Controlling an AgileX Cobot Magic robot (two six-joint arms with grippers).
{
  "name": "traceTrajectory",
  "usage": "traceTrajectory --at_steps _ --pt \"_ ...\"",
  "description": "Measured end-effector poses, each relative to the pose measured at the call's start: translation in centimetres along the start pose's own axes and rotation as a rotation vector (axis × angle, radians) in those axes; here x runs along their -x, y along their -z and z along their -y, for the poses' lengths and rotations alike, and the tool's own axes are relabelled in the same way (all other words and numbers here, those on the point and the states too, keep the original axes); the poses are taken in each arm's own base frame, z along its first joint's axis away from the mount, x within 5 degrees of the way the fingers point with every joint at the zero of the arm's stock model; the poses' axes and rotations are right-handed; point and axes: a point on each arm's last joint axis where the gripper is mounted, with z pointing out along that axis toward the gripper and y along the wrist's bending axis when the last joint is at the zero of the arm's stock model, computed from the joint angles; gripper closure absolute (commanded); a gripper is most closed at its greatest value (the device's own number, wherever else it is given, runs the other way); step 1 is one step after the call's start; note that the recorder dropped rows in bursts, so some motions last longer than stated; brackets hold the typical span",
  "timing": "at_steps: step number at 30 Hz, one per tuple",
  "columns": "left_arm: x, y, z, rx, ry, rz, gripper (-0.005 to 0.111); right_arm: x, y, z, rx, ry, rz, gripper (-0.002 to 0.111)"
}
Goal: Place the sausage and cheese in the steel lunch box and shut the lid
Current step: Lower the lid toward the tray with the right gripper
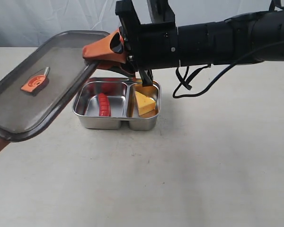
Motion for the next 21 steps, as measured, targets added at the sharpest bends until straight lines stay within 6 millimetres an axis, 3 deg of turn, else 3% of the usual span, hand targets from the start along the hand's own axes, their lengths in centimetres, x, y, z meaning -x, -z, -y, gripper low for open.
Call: traceTrajectory --at_steps 5,13,21 --pt "0.1 0.1 -0.2 0.02 0.025 0.012 0.042 0.2 0.0 1.0 -0.074 0.054 0.041 0.109" --pt "0.1 0.1 -0.1 0.014 0.027 0.01 0.042 0.5 0.2 0.9 -0.111 0.088 0.072 0.109" --pt "0.0 0.9 -0.4 0.07 0.059 0.006 0.042 0.5 2.3 0.4 -0.285 0.097 0.244 0.109"
